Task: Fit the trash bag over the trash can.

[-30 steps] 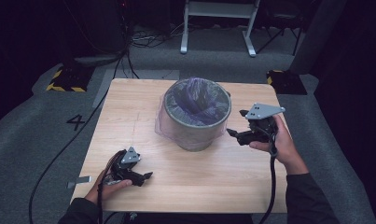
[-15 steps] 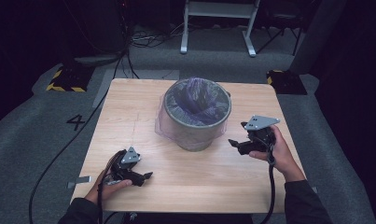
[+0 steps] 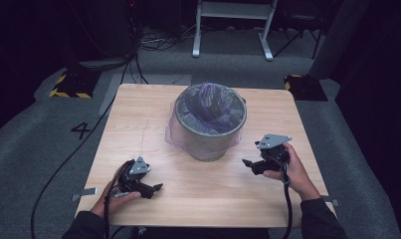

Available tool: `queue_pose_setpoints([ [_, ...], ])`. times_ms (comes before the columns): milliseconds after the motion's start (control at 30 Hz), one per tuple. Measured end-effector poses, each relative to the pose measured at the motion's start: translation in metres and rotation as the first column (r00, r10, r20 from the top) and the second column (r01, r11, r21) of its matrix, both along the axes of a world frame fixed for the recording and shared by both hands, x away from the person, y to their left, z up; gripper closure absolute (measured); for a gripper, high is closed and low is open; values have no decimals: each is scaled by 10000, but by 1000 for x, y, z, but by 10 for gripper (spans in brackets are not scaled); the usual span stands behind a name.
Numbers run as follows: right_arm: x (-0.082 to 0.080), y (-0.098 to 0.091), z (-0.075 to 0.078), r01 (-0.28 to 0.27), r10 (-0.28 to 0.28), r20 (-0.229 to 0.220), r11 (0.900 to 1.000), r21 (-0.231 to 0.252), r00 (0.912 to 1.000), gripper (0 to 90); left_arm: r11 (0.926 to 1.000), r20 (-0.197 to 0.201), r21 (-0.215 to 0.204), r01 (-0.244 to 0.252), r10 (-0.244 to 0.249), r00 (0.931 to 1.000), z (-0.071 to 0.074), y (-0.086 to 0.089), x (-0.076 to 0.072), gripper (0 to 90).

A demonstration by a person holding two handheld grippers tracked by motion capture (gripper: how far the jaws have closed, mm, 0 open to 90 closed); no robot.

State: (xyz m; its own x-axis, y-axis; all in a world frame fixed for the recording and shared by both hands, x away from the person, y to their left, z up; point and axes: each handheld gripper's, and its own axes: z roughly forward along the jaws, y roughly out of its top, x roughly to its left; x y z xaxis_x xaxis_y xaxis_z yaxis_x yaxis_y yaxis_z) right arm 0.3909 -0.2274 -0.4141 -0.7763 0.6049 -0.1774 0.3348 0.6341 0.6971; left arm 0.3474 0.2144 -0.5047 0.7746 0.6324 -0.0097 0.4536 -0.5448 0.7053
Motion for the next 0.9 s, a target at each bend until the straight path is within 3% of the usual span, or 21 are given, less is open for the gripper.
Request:
queue_pose_setpoints([
  [367, -11, -3, -31, 12, -34, -405, 9985, -541, 9992, 206, 10000, -2, 0, -2, 2, 10000, 0, 0, 0, 99],
  [900, -29, -22, -66, 356, -370, -934, 9992, -167, 9949, 209, 10000, 3, 8, -2, 2, 10000, 0, 0, 0, 99],
])
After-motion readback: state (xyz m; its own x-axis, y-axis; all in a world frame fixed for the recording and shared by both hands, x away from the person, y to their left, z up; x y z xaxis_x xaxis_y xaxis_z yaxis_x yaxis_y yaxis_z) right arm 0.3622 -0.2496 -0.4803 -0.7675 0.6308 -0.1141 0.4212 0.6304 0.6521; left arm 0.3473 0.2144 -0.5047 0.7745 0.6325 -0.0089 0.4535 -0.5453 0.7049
